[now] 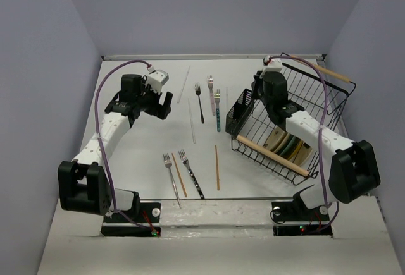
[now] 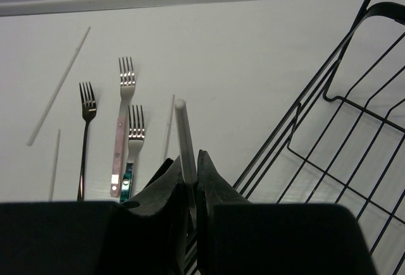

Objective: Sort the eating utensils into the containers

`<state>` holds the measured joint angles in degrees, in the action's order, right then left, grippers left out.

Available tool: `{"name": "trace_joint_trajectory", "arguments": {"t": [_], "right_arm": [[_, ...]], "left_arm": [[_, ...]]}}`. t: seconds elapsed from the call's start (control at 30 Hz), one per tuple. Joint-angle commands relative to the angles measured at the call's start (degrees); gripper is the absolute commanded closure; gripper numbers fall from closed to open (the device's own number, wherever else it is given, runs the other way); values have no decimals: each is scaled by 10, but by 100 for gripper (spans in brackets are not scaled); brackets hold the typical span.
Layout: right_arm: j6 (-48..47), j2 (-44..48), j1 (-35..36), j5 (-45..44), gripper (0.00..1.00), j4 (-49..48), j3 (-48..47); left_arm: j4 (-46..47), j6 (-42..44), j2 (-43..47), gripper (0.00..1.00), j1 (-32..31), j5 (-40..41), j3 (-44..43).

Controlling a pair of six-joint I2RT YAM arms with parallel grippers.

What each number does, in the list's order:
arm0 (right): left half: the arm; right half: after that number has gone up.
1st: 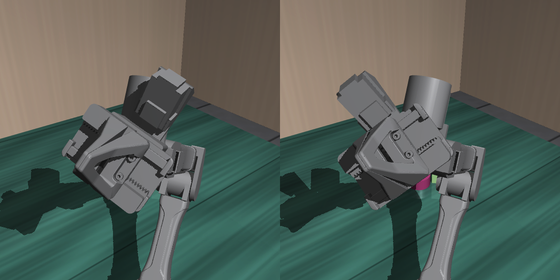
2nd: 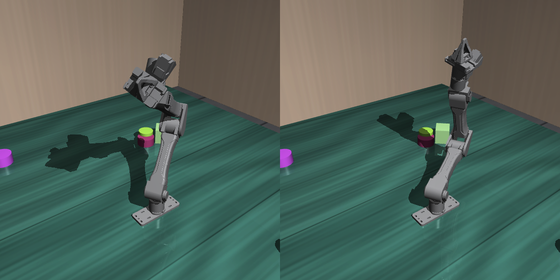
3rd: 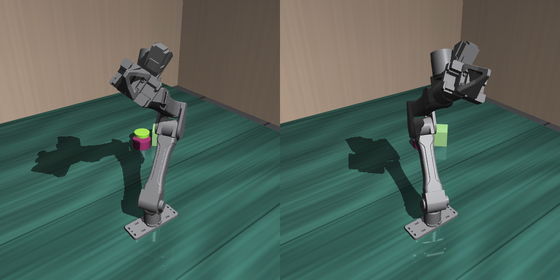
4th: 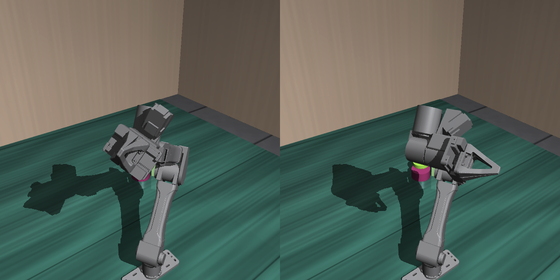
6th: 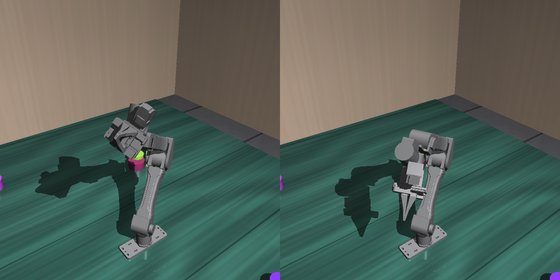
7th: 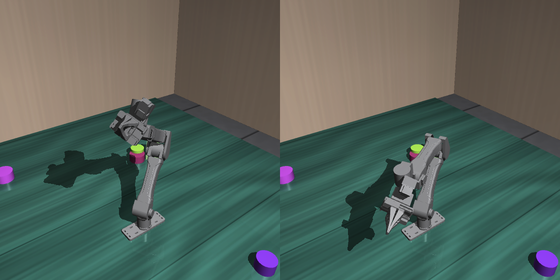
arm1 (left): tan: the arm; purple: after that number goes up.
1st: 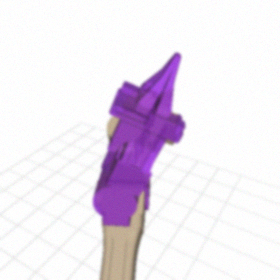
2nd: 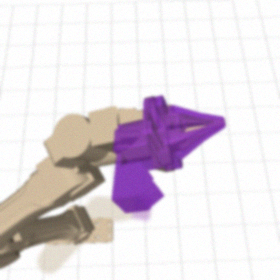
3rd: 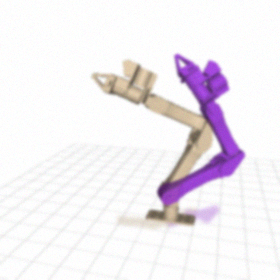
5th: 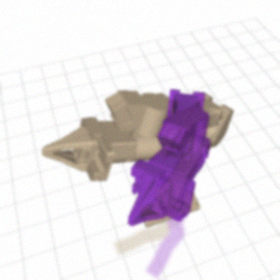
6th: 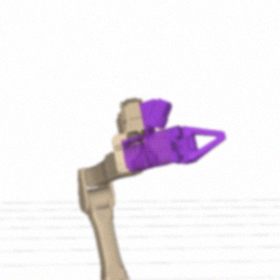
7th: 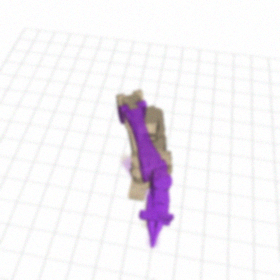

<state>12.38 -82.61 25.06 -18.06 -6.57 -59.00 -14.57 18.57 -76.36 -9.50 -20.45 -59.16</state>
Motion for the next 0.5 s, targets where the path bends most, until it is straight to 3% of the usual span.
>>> {"name": "trace_joint_trajectory", "arguments": {"t": [0.0,0.2,0.27,0.33,0.47], "right_arm": [[18,-2,-10,21,99,-17,-9],[36,-24,-15,32,98,-17,-19],[38,-31,-15,34,87,-14,-23],[38,-31,-15,34,68,-13,-23],[35,-19,-15,15,54,-7,-22]], "left_arm": [[12,9,10,1,3,2,7],[14,9,10,1,3,3,6],[13,9,12,1,3,5,5],[12,10,14,1,3,5,5],[14,13,12,1,3,7,5]]}}
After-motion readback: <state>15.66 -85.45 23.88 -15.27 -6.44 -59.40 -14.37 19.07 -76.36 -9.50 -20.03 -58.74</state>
